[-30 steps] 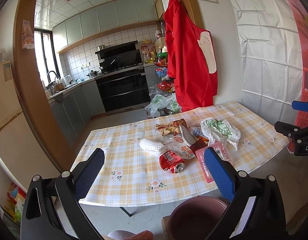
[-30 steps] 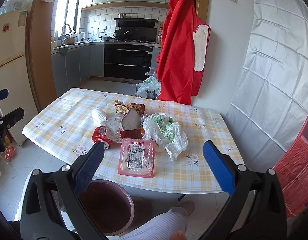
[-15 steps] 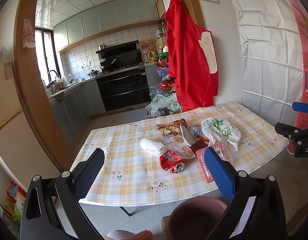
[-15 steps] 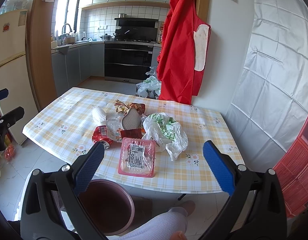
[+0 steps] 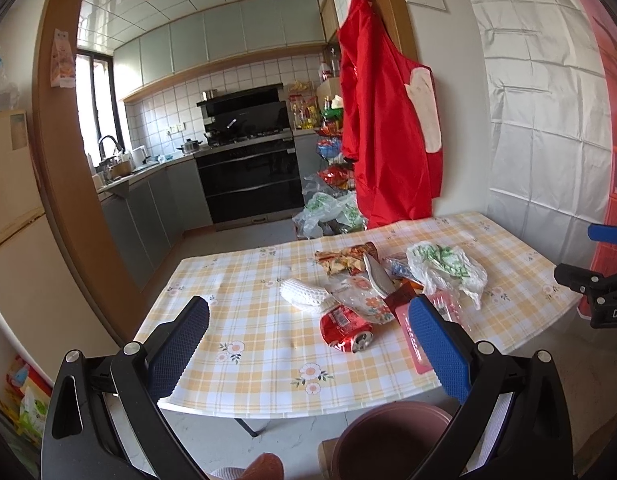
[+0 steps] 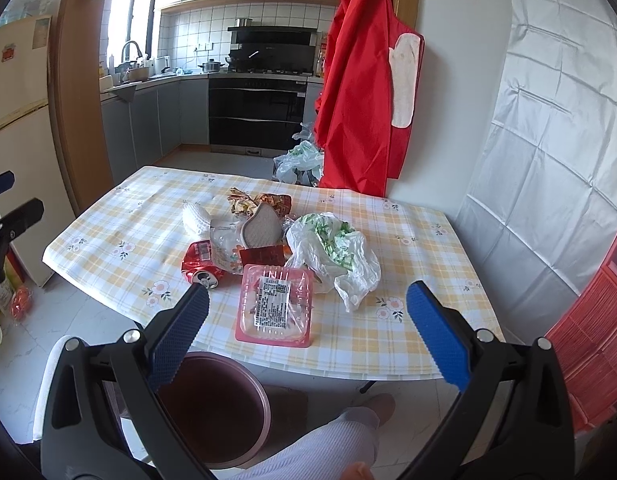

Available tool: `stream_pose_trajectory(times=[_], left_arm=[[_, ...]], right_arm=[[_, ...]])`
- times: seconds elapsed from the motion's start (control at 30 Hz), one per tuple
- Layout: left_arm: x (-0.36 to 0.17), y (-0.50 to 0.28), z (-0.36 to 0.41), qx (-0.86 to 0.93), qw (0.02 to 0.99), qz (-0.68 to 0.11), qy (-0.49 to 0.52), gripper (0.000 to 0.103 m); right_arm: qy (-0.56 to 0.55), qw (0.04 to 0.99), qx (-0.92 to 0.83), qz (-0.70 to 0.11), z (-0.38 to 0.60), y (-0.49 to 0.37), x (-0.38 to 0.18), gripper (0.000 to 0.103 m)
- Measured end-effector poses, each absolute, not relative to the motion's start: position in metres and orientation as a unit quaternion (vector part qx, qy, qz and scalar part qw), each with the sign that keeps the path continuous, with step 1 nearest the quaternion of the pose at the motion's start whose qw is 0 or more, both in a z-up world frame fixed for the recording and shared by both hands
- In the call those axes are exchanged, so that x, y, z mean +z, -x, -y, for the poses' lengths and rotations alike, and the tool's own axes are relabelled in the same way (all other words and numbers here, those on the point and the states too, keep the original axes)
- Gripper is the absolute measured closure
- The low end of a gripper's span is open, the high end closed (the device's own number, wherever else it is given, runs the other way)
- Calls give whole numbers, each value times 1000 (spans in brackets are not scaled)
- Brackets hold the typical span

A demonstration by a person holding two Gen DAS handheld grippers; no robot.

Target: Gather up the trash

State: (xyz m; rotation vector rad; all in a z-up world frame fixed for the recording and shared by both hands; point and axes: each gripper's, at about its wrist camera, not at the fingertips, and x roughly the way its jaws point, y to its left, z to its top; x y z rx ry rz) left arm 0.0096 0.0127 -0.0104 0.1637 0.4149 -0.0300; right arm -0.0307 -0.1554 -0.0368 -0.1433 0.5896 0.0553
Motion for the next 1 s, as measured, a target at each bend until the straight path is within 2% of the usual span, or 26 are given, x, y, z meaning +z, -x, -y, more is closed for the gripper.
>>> stream_pose_trajectory(times=[0.23, 0.67, 0.73, 0.8, 1.0], left_arm=[[-23, -18, -8, -25, 982, -166, -82, 5], [-86, -76, 4, -73, 959, -266, -60, 5], [-102, -88, 7, -90, 952, -290, -46, 8], [-123, -105, 12, -111, 940, -321, -35, 23], [-178, -150, 41, -156, 908, -389, -6, 30]], right_arm=[[68, 949, 19, -307, 163, 12, -51, 6], [42, 939, 21, -342, 186, -29, -101, 6], [30, 934, 23, -354, 194, -37, -117, 6], [10, 927, 25, -374, 205, -48, -137, 6], [-10, 913, 9, -409, 228, -75, -185, 6]])
